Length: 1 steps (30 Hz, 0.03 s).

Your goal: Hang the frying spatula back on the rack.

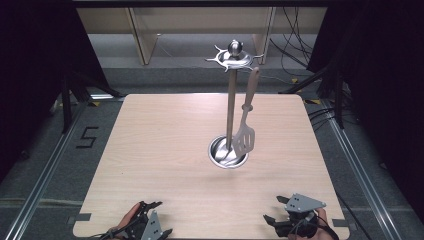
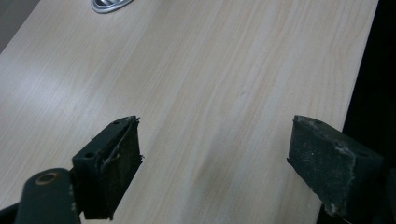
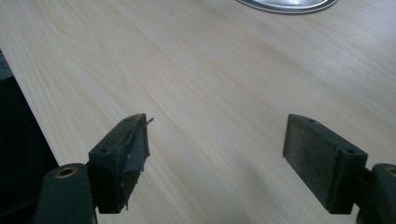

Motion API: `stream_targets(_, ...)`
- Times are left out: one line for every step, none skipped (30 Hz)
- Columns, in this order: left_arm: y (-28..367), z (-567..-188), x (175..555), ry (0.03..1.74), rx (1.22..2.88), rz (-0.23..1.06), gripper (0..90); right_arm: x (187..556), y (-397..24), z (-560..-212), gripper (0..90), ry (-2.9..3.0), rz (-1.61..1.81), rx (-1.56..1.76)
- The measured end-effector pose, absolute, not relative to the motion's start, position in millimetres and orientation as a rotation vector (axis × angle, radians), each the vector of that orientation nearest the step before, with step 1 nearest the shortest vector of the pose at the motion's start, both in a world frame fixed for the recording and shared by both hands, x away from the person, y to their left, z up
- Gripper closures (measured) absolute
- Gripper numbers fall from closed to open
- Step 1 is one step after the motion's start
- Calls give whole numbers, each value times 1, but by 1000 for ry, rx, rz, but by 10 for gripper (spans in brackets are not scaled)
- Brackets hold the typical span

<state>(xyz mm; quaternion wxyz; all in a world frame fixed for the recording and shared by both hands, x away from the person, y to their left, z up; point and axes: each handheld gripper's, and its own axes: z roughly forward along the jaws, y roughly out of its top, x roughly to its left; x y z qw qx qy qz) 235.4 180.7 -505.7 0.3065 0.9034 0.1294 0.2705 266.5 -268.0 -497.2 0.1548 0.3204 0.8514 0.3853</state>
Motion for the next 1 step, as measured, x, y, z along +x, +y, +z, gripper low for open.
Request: stream_targets(181, -506, 235, 344, 2393, 713, 160, 267, -268, -497, 235, 2435, 1100, 911)
